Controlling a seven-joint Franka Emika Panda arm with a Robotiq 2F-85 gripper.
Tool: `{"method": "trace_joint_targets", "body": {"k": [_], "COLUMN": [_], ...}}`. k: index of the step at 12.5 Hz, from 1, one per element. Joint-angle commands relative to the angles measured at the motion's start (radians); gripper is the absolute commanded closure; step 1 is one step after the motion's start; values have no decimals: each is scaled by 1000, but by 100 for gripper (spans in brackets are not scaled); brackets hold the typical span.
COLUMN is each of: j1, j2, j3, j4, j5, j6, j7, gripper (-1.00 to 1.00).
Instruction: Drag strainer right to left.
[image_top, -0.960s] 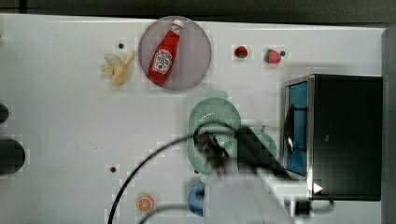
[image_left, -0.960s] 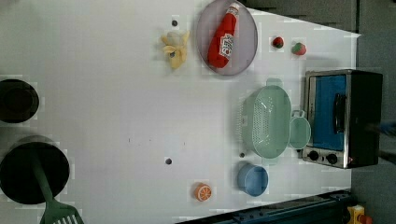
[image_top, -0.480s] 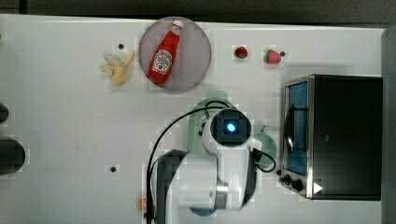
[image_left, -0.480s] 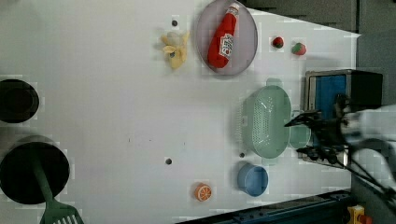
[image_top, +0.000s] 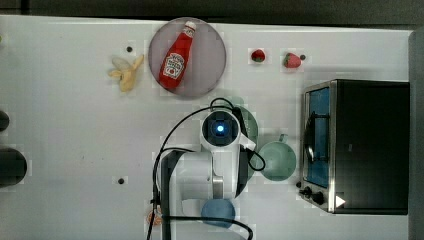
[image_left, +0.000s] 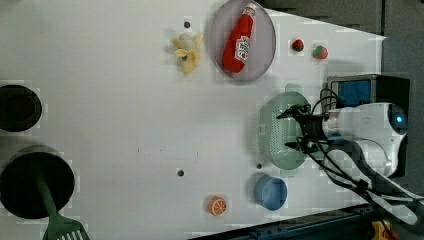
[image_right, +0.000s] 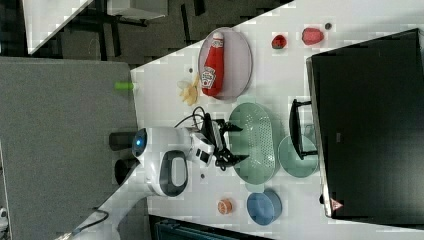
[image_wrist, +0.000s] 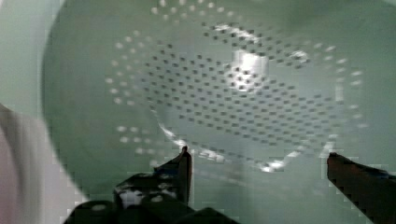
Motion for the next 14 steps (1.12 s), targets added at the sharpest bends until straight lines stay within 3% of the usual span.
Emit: {"method": "trace_joint_targets", "body": {"k": [1, 8, 14], "j1": [-4, 33, 103], "j2": [56, 147, 147], "j3": [15, 30, 73], "j4": [24, 24, 27], "j5": [1, 18, 137], "j6": [123, 181, 179], "j7": [137, 160, 172], "gripper": [-100, -100, -100]}}
